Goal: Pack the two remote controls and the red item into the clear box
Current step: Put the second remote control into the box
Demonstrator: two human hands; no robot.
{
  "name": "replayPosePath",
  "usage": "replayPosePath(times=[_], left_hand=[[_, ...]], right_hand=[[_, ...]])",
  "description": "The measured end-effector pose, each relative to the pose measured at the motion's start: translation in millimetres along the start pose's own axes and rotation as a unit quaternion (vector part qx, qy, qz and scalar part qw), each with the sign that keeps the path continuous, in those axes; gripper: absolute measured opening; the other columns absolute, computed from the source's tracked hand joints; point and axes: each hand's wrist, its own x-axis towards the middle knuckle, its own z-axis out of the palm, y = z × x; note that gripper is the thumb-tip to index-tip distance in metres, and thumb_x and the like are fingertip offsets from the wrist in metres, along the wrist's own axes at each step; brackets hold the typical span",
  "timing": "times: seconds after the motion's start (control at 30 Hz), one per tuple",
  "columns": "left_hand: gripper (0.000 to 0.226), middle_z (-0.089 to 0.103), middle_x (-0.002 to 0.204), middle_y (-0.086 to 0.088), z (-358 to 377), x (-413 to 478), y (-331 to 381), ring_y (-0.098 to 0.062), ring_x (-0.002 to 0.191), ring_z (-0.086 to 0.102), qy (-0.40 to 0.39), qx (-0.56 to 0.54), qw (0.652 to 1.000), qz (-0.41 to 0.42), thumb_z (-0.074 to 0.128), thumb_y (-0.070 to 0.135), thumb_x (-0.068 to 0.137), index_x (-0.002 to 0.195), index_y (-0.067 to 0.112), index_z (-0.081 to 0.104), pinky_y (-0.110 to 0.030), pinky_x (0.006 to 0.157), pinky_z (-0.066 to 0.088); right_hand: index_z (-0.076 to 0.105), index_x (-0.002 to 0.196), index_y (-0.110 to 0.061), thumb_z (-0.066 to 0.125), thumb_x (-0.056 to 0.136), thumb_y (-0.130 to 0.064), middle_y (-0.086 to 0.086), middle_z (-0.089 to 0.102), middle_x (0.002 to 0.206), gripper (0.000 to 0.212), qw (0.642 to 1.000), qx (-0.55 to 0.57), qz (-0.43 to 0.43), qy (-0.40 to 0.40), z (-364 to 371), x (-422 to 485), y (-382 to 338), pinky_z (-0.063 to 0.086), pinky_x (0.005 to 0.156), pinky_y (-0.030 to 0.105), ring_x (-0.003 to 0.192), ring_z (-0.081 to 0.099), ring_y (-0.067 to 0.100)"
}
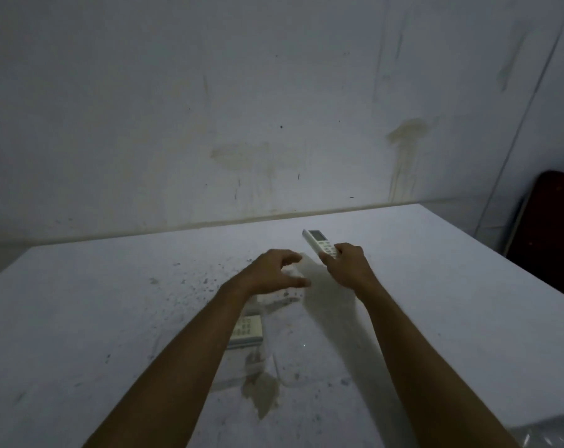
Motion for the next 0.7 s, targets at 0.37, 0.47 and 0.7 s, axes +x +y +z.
replayPosePath(times=[0.37, 0.47, 0.7], left_hand=[[0.036, 0.075, 0.113, -0.012, -43, -113, 19, -0.028, 0.098, 0.077, 0.197, -0.436, 0.878, -0.008, 0.071, 0.02, 0.094, 0.128, 0.009, 0.063, -0.042, 0.075, 0.064], [0.036, 0.072, 0.117, -0.013, -50, -147, 4, -0.032, 0.1, 0.075, 0.219, -0.436, 0.873, -0.007, 0.073, 0.01, 0.091, 0.126, 0.018, 0.064, -0.044, 0.074, 0.064], [0.036, 0.072, 0.115, -0.012, -62, -200, -13, -0.03, 0.095, 0.076, 0.265, -0.394, 0.88, -0.012, 0.075, 0.007, 0.089, 0.121, 0.016, 0.061, -0.039, 0.066, 0.063]], right_hand=[[0.055, 0.14, -0.02, 0.063, 0.095, -0.043, 0.0, 0.059, 0.131, 0.051, 0.977, 0.12, -0.172, -0.045, 9, -117, -81, 0.053, 0.076, 0.018, 0.104, 0.062, 0.009], [0.047, 0.145, -0.024, 0.064, 0.094, -0.043, 0.002, 0.048, 0.139, 0.057, 0.975, 0.049, -0.21, -0.057, 18, -132, -94, 0.046, 0.089, 0.022, 0.114, 0.051, 0.007], [0.038, 0.151, -0.028, 0.077, 0.086, -0.039, 0.0, 0.051, 0.14, 0.077, 0.937, 0.001, -0.331, -0.109, 36, -149, -131, 0.049, 0.07, 0.011, 0.112, 0.057, 0.012]])
